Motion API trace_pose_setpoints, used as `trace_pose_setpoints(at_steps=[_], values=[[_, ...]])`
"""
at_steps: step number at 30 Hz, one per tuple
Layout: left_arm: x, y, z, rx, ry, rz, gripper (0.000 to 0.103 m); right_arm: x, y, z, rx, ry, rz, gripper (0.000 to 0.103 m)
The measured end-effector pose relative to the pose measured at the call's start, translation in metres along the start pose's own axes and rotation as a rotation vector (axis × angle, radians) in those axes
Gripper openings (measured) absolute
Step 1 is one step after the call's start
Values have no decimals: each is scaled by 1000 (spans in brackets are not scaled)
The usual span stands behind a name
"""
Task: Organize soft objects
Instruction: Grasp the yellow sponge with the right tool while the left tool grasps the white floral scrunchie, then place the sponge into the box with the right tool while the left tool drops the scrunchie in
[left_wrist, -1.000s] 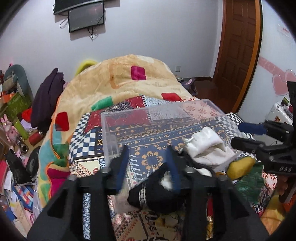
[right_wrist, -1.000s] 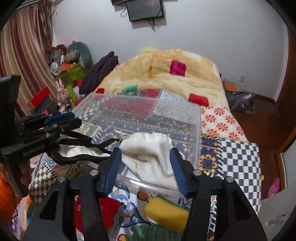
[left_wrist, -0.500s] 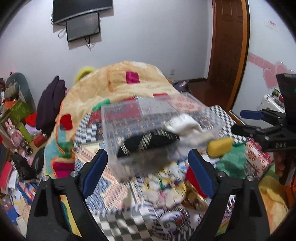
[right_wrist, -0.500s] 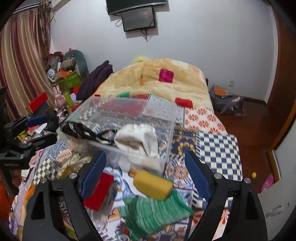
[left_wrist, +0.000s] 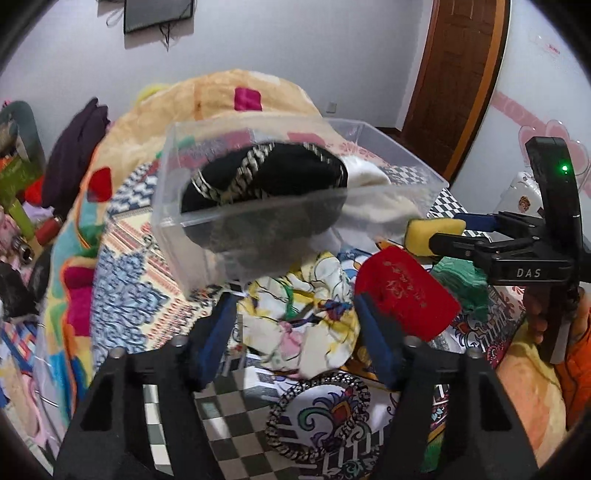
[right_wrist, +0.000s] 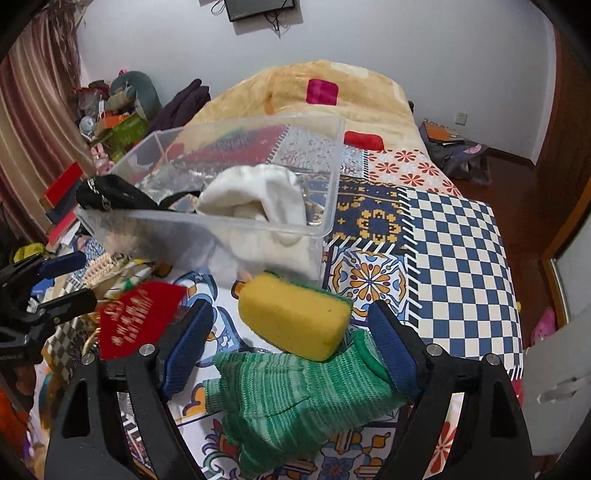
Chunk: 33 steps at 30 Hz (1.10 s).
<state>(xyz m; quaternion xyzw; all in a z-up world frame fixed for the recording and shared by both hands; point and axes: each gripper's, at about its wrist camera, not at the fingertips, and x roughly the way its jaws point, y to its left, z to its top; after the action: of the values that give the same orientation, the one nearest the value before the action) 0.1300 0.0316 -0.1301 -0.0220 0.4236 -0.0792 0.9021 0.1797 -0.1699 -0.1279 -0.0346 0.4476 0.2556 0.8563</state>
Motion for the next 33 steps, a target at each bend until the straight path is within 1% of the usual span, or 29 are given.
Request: trace_pose_setpoints(at_steps=[1, 2, 3, 5, 7, 9, 12, 18, 24, 30, 33], values=[[4, 0, -1, -3, 10, -10, 53, 1, 1, -1, -3, 5, 0, 76], [8, 0, -3, -4, 19, -20, 46, 2, 1, -1, -5, 12, 2, 73], [10, 0, -3, -5, 27, -27, 39, 5, 1, -2, -7, 20, 2, 68], [15, 1, -6, -9, 39, -32, 31, 7, 1, -3, -7, 29, 0, 61], [16, 1, -8, -11, 34, -31, 25, 6, 1, -3, -4, 26, -1, 57], [14, 0, -9, -14, 29, -36, 11, 5, 1, -3, -2, 19, 0, 54], [6, 3, -10, -25, 16, -37, 6, 1, 3, -5, -10, 7, -1, 50], [-18, 5, -13, -42, -24, -30, 5, -19, 8, -4, -29, -53, 12, 49], [-56, 2, -9, -36, -104, -20, 4, -46, 18, 1, -51, -122, 34, 49], [-90, 1, 10, -24, -199, -1, 4, -68, 31, 11, -83, -195, 56, 49], [-103, 2, 25, -22, -244, 2, 4, -77, 38, 15, -101, -224, 59, 49]])
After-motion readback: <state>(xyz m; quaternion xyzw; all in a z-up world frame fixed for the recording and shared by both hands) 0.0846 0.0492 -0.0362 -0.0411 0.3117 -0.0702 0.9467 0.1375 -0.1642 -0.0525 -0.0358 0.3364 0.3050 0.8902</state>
